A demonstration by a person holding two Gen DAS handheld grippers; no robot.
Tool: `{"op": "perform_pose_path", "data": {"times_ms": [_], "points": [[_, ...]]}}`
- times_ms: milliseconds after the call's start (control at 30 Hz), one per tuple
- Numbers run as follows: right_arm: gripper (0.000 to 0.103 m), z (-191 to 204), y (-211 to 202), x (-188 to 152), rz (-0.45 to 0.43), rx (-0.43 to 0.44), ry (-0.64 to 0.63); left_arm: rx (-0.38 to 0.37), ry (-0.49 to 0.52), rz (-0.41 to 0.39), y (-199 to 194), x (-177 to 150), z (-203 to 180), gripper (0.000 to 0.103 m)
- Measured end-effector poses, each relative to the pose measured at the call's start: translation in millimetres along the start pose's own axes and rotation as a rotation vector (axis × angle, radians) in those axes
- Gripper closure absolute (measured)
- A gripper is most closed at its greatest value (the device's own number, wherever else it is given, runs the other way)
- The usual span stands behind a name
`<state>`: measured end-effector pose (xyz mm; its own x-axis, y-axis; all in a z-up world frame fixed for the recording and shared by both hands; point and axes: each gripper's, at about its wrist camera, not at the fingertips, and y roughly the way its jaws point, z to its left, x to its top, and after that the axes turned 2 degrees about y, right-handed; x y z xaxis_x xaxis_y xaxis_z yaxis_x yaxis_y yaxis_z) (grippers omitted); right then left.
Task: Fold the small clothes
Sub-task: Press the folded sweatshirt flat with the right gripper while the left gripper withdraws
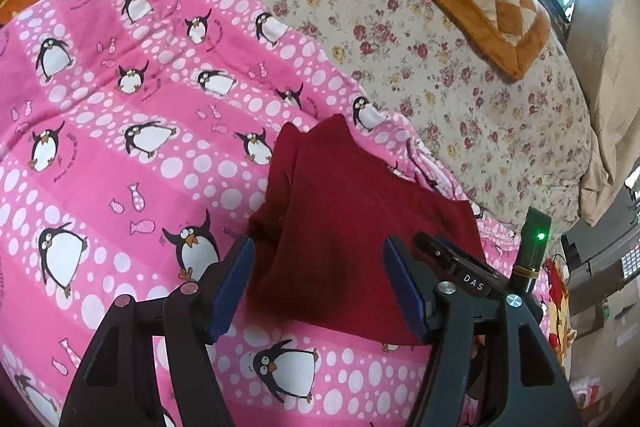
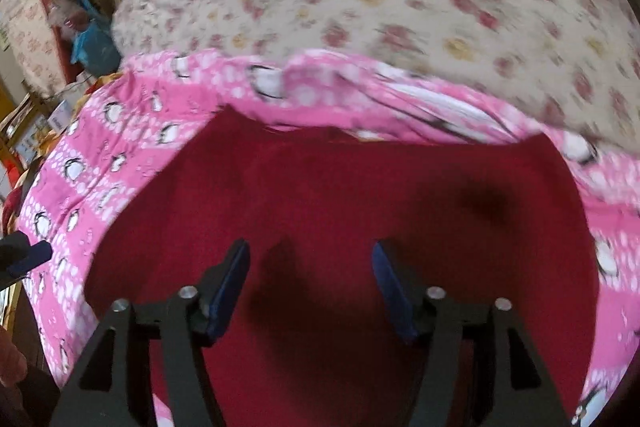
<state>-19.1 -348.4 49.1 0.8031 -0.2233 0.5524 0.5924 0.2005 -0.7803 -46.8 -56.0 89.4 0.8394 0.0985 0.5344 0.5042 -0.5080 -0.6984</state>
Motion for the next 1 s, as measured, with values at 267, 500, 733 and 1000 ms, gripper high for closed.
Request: {"op": "perform_pose_path", "data": {"times_ms": [267,500,733,1000], "points": [[0.032,-2,-3,-11,0.023,0.024,0.028,0.129,-0.008,0.001,7,-7,12,0.057],[0.032,16,-6,-8,0.033,0.054,0.009,0.365,-0.040,-0.146,-14,-5,25,0.057],[0.032,40,13,10,0.028,0.063,-0.030,0.390,-0.093,-0.145,-13,0,44,0.057],[0.033,91,80,60,0.047,0.036,-0.134,0.421,-0.083,-0.143,-7,2,46,0.057]]}}
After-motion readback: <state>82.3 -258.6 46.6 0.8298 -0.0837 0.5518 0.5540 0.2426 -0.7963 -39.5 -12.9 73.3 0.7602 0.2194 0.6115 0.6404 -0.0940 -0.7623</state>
